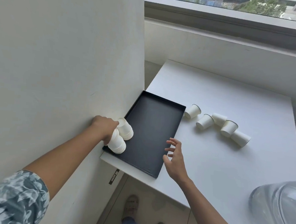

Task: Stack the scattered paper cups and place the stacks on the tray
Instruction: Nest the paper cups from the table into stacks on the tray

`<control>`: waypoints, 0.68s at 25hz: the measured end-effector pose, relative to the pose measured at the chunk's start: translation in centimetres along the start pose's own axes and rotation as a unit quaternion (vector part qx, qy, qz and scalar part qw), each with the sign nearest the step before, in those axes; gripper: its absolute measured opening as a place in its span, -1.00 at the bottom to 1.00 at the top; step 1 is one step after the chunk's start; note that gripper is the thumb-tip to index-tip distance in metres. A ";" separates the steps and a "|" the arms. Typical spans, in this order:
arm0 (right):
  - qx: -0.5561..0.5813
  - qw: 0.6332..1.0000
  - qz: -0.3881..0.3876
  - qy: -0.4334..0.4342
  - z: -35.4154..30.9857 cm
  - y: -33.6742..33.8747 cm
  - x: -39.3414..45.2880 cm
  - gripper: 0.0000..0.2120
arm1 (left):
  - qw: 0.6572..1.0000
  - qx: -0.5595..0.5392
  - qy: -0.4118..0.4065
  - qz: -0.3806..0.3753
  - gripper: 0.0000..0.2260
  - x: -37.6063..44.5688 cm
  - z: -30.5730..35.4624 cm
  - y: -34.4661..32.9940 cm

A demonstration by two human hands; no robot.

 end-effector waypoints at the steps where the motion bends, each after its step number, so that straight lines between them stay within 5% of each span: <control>1: -0.003 1.000 0.001 0.000 0.1 0.1 0.0 -0.41 | 1.000 0.009 0.000 -0.004 -0.33 0.3 0.2 -0.3; 6: -0.020 1.000 0.011 -0.008 1.0 0.9 0.2 -0.42 | 0.997 0.080 -0.010 0.020 -0.40 1.4 0.9 -1.7; 13: -0.032 0.999 0.004 -0.025 2.3 0.7 0.8 -0.45 | 0.998 0.044 -0.020 0.050 -0.53 2.4 1.3 -2.8; 17: -0.040 0.999 -0.007 -0.030 2.8 0.7 1.7 -0.47 | 0.999 -0.002 0.002 0.046 -0.36 2.6 1.4 -3.4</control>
Point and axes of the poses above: each hand's wrist, its own x-axis towards the middle knuckle, its own y-axis out of the back of the hand, z = x × y, the point moved 4 cm from there along x, towards the middle knuckle, and after that the axes turned 12 degrees about -y, right-handed, at the moved point
